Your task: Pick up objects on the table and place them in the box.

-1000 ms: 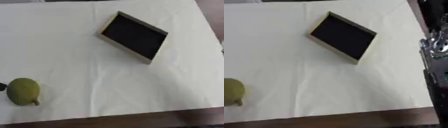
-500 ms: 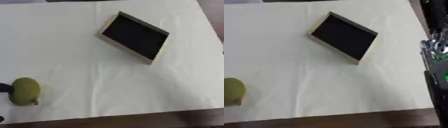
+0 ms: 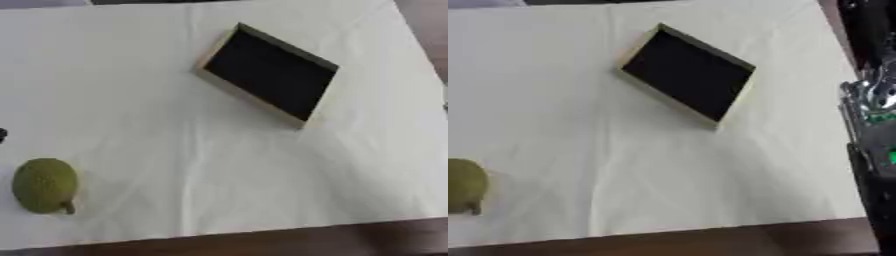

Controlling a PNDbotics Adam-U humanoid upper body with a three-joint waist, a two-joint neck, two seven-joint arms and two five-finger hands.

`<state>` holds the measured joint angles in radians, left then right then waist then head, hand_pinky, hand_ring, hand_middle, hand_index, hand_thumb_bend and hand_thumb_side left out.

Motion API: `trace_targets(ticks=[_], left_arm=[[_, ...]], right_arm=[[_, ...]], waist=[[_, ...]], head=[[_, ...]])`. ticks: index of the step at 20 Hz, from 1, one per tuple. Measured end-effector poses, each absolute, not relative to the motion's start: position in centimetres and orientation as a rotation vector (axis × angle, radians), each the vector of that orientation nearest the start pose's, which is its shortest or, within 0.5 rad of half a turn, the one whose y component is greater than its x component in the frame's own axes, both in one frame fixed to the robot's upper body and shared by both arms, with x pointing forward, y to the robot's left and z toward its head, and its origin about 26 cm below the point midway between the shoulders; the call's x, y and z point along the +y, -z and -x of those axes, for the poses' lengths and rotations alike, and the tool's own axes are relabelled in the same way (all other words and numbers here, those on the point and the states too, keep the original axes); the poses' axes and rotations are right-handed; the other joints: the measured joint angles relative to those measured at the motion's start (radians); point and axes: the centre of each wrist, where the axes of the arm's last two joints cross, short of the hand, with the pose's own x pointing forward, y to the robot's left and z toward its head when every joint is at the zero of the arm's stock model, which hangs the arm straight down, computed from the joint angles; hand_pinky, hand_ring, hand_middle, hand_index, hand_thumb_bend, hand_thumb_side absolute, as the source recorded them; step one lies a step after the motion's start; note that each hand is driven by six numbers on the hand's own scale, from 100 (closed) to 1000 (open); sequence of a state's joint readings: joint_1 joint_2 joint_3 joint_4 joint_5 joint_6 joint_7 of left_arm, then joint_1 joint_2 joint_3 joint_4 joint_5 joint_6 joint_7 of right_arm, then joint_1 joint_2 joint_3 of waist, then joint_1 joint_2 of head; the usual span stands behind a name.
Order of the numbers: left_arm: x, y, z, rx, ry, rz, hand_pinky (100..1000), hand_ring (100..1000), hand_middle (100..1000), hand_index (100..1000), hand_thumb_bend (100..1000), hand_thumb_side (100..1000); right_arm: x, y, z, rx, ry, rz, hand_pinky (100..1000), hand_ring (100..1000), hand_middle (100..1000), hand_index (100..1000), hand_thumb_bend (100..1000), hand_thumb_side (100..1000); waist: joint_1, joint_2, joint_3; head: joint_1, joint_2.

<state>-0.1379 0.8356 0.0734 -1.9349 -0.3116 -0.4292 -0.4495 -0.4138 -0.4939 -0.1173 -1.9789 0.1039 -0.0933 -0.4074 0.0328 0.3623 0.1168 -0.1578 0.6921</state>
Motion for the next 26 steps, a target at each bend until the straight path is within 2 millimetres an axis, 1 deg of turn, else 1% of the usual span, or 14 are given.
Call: trace_targets(ticks=[2, 6, 7, 11, 19, 26], left_arm=[[36.2, -22.3, -28.6, -1.841, 1.640, -0.638, 974, 959, 893, 942, 460, 204], [36.0, -21.8, -29.7, -1.778, 1.653, -0.623, 984, 979, 908, 951, 460, 380], [35.9, -21.5, -30.0, -1.759, 1.664, -0.610, 985, 980, 909, 952, 458, 398], [35.8, -20.7, -30.6, -1.694, 1.717, -0.553, 984, 981, 910, 952, 462, 413], [36.1, -18.8, -31.7, -1.553, 1.768, -0.478, 972, 975, 902, 947, 467, 409], [35.8, -17.5, -32.8, -1.518, 1.764, -0.447, 957, 965, 893, 941, 445, 381]], right_arm=[[-30.1, -25.9, -30.5, 3.513, 0.028, -0.920, 840, 702, 628, 726, 100, 634], [-30.1, -25.9, -30.5, 3.515, 0.031, -0.918, 840, 702, 627, 726, 100, 638], [-30.1, -25.9, -30.5, 3.515, 0.032, -0.918, 840, 702, 627, 726, 100, 638], [-30.1, -25.9, -30.5, 3.517, 0.035, -0.916, 840, 703, 627, 726, 100, 639], [-30.1, -25.9, -30.5, 3.520, 0.030, -0.911, 841, 703, 627, 726, 100, 638], [-30.0, -25.8, -30.5, 3.526, 0.020, -0.898, 841, 703, 626, 726, 100, 642]], waist=[[0.000, 0.000, -0.002], [0.000, -0.001, -0.007], [0.001, -0.001, -0.008], [0.002, -0.001, -0.010], [0.002, -0.001, -0.013], [0.001, -0.001, -0.016]], head=[[0.003, 0.000], [0.008, 0.000], [0.009, 0.000], [0.013, 0.000], [0.016, 0.000], [0.021, 0.000]])
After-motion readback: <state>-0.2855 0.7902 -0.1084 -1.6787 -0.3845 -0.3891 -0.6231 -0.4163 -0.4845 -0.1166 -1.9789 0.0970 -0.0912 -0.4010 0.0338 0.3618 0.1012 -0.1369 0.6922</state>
